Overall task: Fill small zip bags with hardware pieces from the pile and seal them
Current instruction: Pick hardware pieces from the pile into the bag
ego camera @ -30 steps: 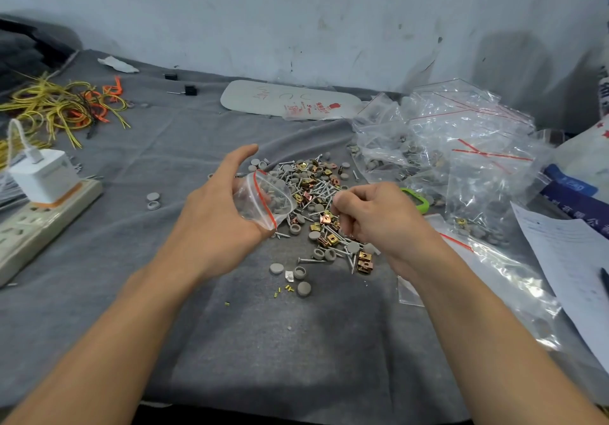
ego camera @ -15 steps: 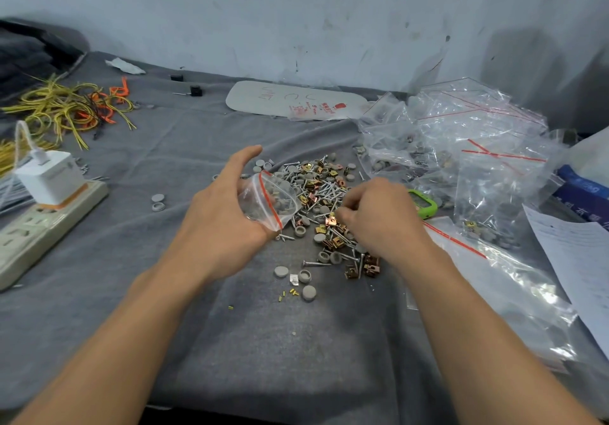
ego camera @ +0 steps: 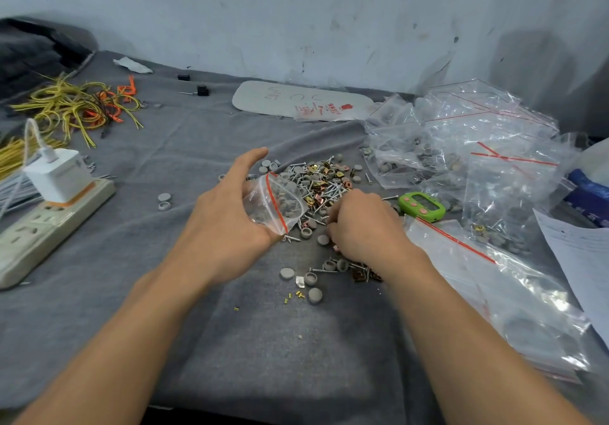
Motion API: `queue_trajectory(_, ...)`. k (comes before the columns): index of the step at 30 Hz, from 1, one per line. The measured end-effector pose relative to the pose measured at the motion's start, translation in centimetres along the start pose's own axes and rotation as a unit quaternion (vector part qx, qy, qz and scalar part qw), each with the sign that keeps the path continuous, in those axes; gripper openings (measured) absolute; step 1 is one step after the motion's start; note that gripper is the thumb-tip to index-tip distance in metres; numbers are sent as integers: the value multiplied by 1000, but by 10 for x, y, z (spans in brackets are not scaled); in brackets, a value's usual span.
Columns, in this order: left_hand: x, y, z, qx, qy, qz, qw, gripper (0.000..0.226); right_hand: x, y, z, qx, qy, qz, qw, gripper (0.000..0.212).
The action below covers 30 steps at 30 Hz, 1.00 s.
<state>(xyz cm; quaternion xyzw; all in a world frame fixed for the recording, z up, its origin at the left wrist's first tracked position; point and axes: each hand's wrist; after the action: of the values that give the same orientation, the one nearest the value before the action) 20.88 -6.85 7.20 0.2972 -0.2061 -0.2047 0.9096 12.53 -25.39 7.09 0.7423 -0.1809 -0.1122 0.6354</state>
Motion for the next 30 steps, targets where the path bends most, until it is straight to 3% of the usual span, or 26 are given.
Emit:
queue_trajectory(3, 1, 1, -2, 3, 4, 0, 1000, 94, 1, 2, 4, 101, 0, 14, 995, 10)
queue_trajectory(6, 3, 1, -1, 2, 5, 0, 1000, 94, -2, 7, 7, 205, 24, 29, 978, 23)
queue_trajectory(11, 1, 0, 0, -1, 9, -12, 1000, 93, -10, 5, 6, 239, 34, -6, 970, 35)
queue_trajectory(15, -1, 0, 5, 0, 23, -32, 999, 94, -14, 8, -2, 410, 33, 31, 911, 35)
queue_trajectory(18, -3, -6, 9, 5, 21, -38, 999, 91, -18, 16, -10, 503, 80, 35, 860, 34)
queue_trajectory(22, -5, -11, 12, 0, 18, -51, 999, 90, -21, 21, -19, 403, 181, 61, 895, 25)
queue_trajectory(25, -4, -11, 10, -6, 18, -51, 999, 88, -22, 21, -22, 374, 197, 69, 904, 19)
queue_trajectory(28, -2, -7, 8, -10, 21, -40, 999, 90, -21, 21, -21, 410, 175, 114, 888, 19)
queue_trajectory(30, -1, -3, 6, -16, 24, -34, 999, 91, -20, 23, -17, 475, 131, 147, 858, 16)
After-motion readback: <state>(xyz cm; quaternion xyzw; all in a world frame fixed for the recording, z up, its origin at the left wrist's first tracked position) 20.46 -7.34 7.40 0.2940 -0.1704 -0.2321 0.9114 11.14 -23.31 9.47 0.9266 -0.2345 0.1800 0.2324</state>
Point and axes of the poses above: each hand's wrist, its own x-axis towards the middle knuckle, its own y-axis out of the back of the hand, z = x × y, and after that the axes turned 10 degrees about y, right-handed
